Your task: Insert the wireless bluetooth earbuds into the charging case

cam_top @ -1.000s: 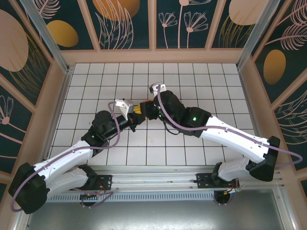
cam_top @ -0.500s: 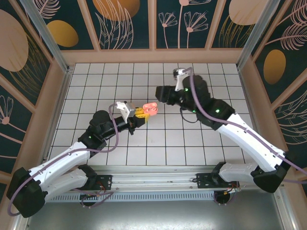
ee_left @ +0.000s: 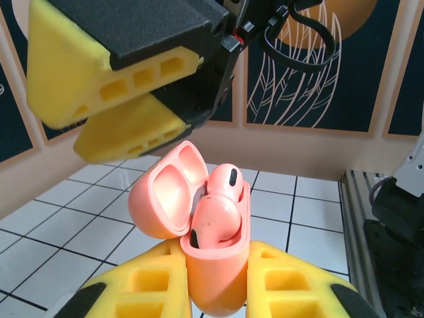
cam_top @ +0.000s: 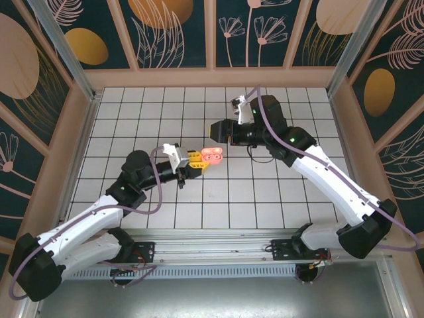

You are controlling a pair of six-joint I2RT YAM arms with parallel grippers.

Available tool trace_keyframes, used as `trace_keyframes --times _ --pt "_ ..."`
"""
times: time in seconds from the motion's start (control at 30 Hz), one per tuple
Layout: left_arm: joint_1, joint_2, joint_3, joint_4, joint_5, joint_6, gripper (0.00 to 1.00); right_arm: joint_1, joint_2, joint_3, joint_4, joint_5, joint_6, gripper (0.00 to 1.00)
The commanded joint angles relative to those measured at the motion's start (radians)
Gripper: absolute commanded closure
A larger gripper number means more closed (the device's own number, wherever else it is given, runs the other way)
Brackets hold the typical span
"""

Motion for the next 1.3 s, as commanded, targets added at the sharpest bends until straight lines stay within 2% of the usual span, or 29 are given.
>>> trace_keyframes --times 0.0,0.23,0.4,0.57,0.7,0.97,1.07,1.2,1.27 --pt "-0.003 0.022 0.036 0.04 0.021 0.034 0.84 -0.005 0.024 -0.016 0.018 -0.144 0.042 0.44" --pt "-0.002 0.061 0.059 0.06 -0.012 0.029 0.85 -0.003 0.041 -0.041 0.039 -0.238 0.06 0.47" --pt "-0.003 0.09 0.061 0.049 -0.04 0.012 0.85 -0.003 0.02 -0.04 0.045 -0.244 0.044 0.49" --pt "-0.002 0.113 0.039 0.054 -0.055 -0.022 0.86 -0.007 -0.036 -0.027 0.067 -0.191 0.0 0.49" --pt "0.002 0.123 0.02 0.07 -0.063 -0.053 0.87 -0.007 -0.094 -0.047 0.139 -0.205 -0.013 0.49" --pt "0.021 0.131 -0.006 0.111 -0.064 -0.118 0.87 -0.008 -0.137 -0.045 0.113 -0.236 -0.067 0.49" --pt "0.027 0.136 -0.009 0.111 -0.075 -0.137 0.87 -0.015 -0.158 -0.053 0.063 -0.128 -0.075 0.49" --pt "0.036 0.176 -0.009 0.071 -0.144 -0.18 0.87 -0.065 -0.199 -0.108 -0.026 0.139 -0.033 0.46" --pt "0.039 0.21 0.003 0.042 -0.167 -0.207 0.86 -0.102 -0.215 -0.161 -0.059 0.227 -0.001 0.46"
